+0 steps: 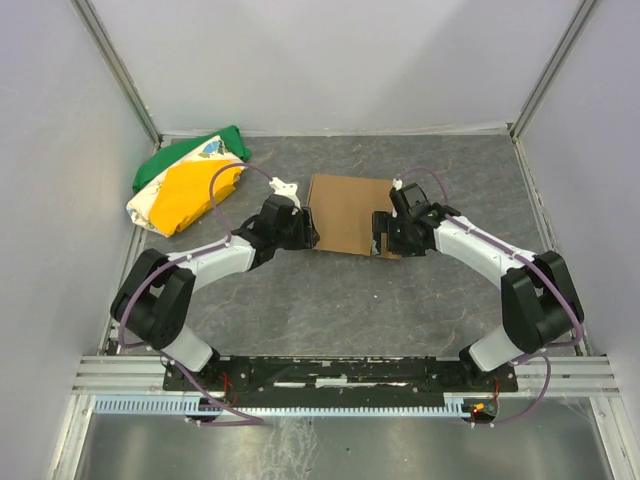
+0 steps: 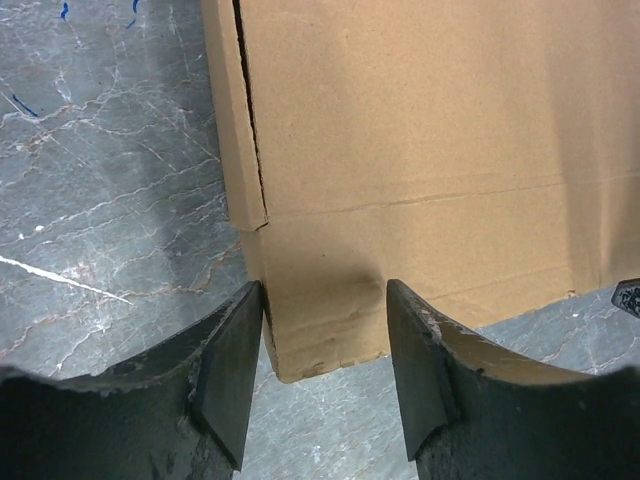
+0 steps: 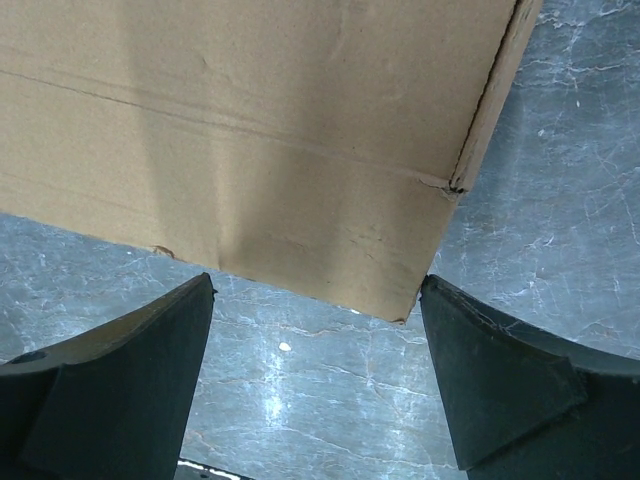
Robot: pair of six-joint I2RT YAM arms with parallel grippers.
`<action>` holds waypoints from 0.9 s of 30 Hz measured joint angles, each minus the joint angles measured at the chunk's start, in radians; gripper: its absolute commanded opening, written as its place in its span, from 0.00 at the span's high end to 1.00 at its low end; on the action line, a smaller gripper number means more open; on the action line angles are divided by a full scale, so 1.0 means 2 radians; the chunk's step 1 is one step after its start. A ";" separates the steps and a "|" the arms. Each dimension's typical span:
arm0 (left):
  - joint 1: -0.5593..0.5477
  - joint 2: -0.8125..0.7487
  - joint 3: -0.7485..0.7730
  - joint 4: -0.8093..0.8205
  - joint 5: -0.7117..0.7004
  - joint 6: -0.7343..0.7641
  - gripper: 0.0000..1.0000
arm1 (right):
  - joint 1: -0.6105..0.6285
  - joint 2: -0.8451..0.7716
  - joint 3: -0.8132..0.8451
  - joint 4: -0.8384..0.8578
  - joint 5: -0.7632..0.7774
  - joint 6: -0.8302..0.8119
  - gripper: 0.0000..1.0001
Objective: Fold the paper box
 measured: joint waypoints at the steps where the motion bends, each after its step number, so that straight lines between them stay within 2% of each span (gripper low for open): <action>1: 0.001 0.002 0.000 0.003 0.003 0.000 0.42 | 0.000 0.000 0.000 0.000 -0.002 0.000 0.09; 10: 0.004 0.015 0.004 0.009 0.018 0.000 0.44 | -0.002 0.000 0.000 -0.001 -0.006 0.000 0.11; 27: 0.006 -0.017 0.022 -0.027 0.028 0.000 0.44 | -0.002 -0.023 0.000 -0.009 -0.010 0.003 0.14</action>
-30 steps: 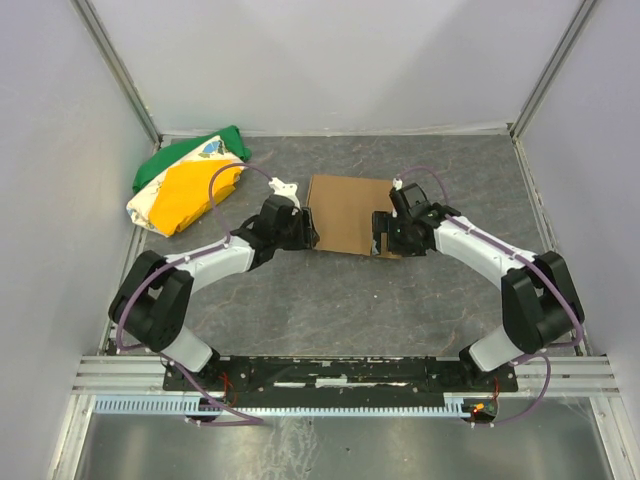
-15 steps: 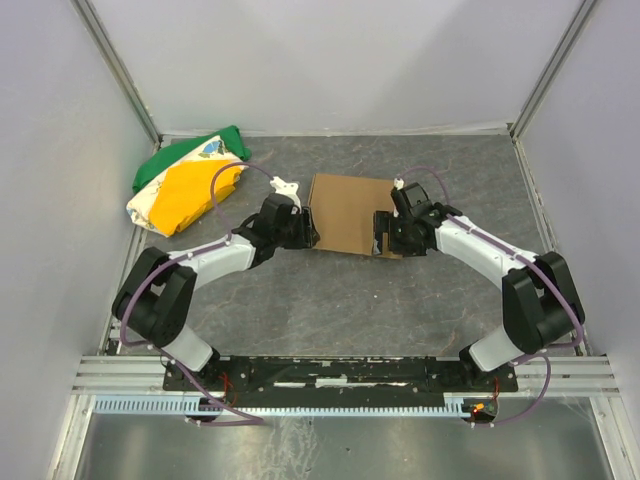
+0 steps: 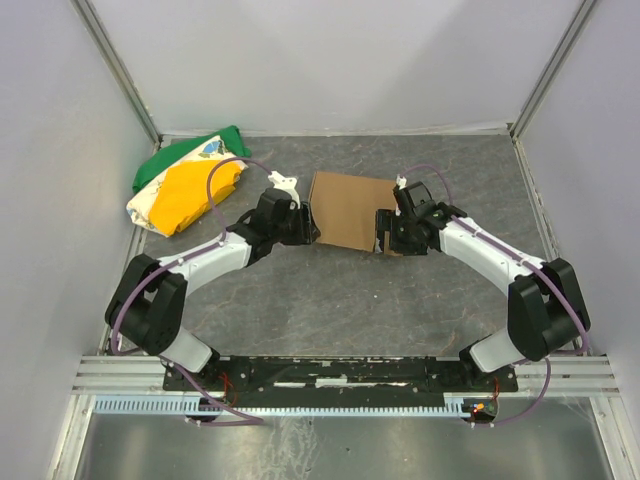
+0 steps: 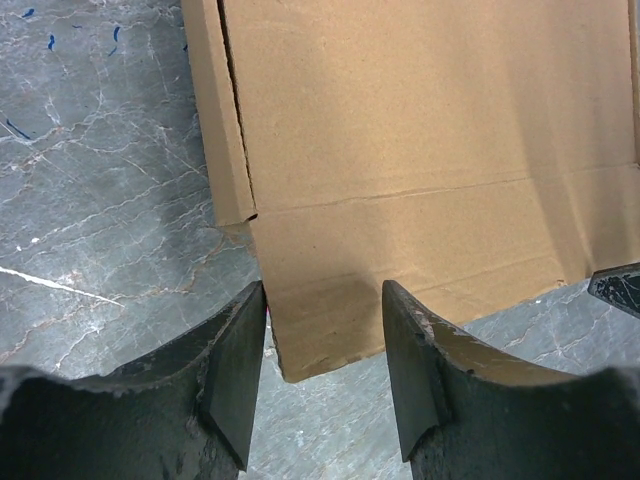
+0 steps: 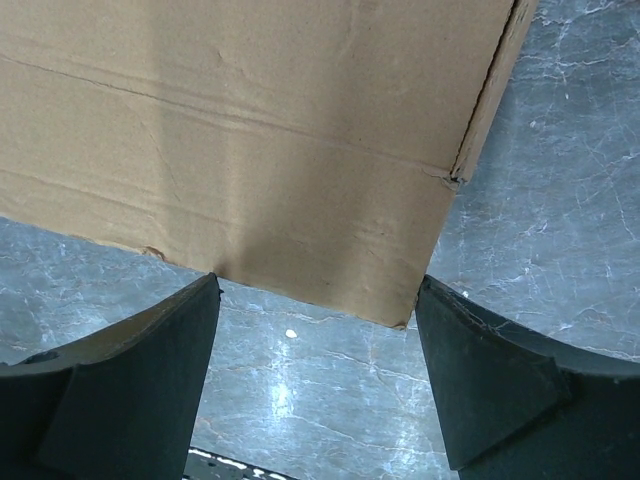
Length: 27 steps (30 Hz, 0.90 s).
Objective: Fold the paper box
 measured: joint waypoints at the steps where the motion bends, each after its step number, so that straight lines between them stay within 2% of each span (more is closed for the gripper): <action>1: 0.000 0.000 0.000 -0.001 0.001 0.000 0.44 | 0.000 0.000 0.000 -0.001 0.000 -0.001 0.14; 7: 0.000 0.004 0.000 -0.001 0.003 0.000 0.44 | 0.000 0.005 0.000 0.002 0.007 -0.010 0.14; 27: 0.000 0.054 -0.018 0.057 0.010 0.000 0.49 | 0.000 0.030 -0.049 0.093 0.031 -0.028 0.16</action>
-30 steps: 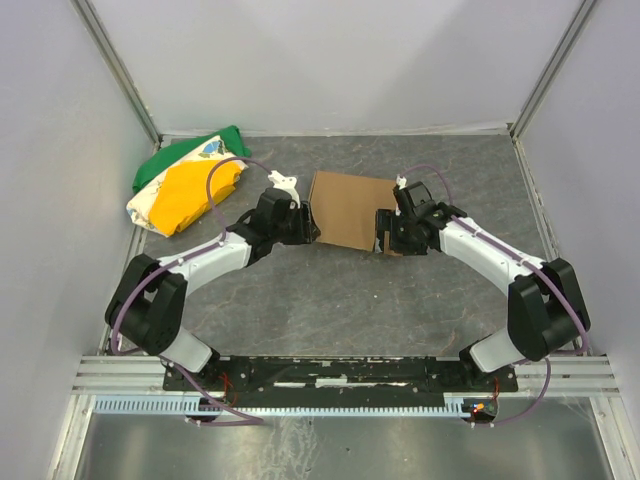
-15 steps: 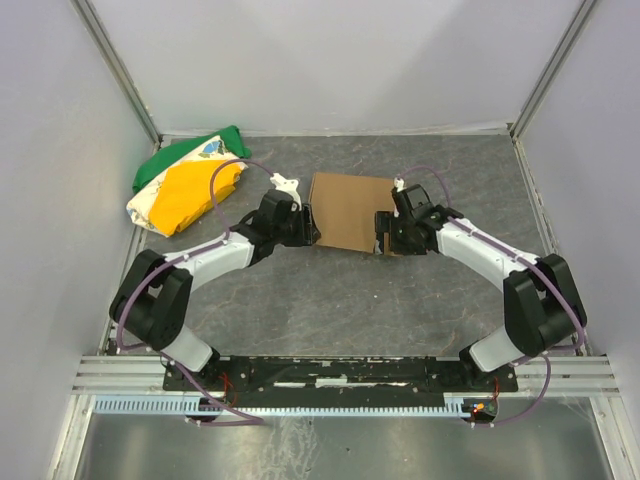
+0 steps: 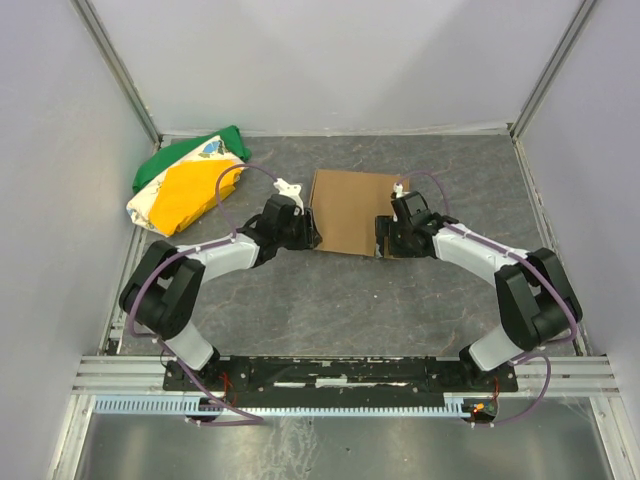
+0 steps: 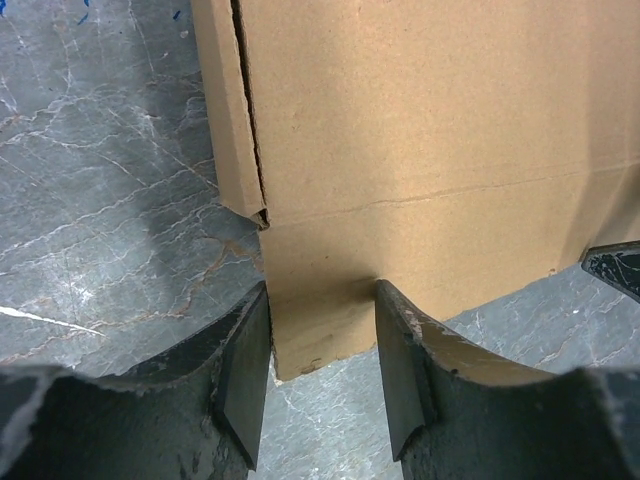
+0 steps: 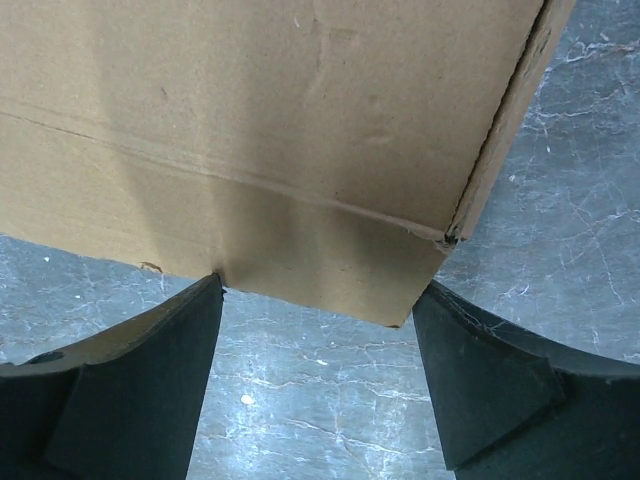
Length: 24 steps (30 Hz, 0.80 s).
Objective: Fold the paper box
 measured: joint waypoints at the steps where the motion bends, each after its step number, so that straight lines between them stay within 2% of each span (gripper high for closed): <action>1: 0.000 0.000 0.000 0.000 0.000 0.000 0.49 | 0.000 0.000 -0.002 0.003 0.000 0.000 0.16; 6: 0.000 -0.003 0.001 -0.013 0.000 0.001 0.48 | 0.000 -0.002 -0.005 0.006 0.002 0.000 0.14; 24: -0.001 -0.035 0.060 -0.150 -0.022 0.018 0.48 | 0.000 -0.055 -0.003 -0.011 -0.005 0.006 0.11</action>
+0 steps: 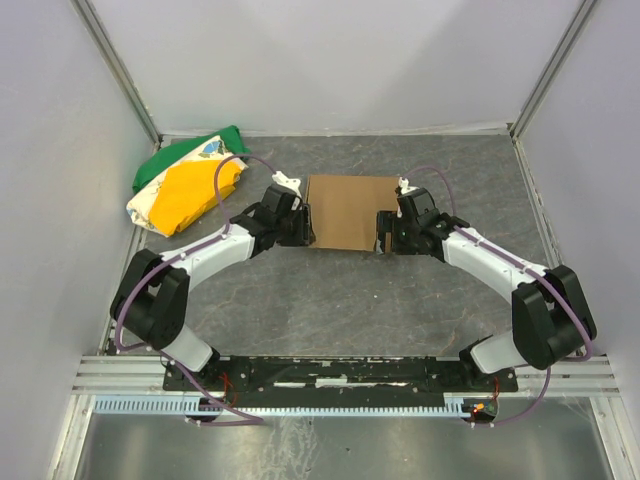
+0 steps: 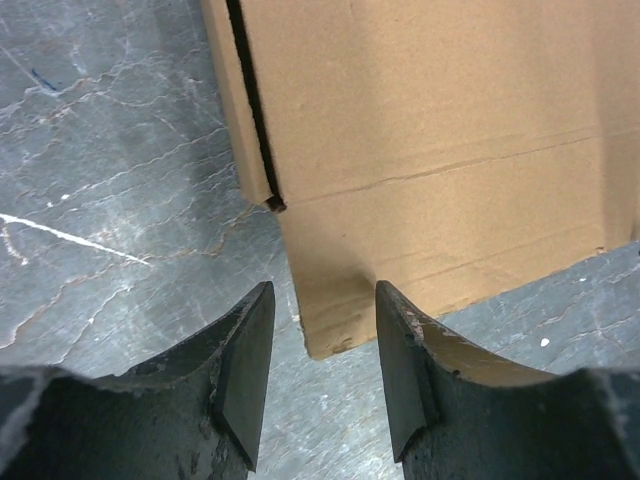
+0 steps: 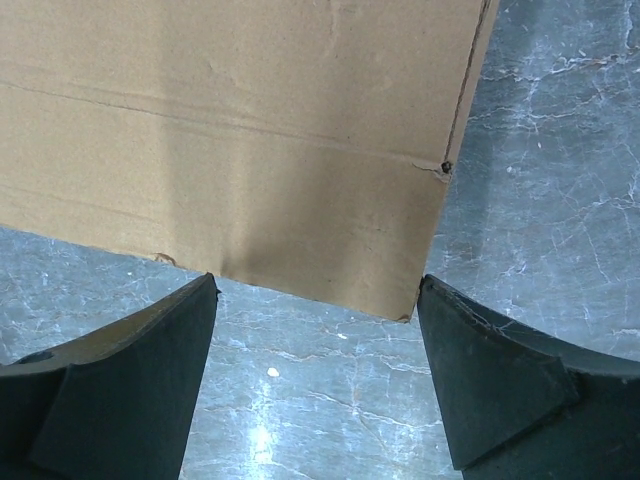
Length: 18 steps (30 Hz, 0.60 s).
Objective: Fold the paper box
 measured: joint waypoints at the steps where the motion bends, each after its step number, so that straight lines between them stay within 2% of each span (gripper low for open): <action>1: 0.000 0.000 0.004 -0.008 -0.003 0.004 0.47 | 0.000 0.000 0.000 -0.001 0.000 0.000 0.11; 7: -0.005 -0.001 0.007 -0.033 -0.031 0.009 0.48 | 0.000 0.000 0.000 -0.003 0.001 0.000 0.11; 18: -0.009 -0.001 0.016 -0.042 -0.027 0.009 0.50 | 0.000 0.003 0.002 -0.010 0.000 0.000 0.11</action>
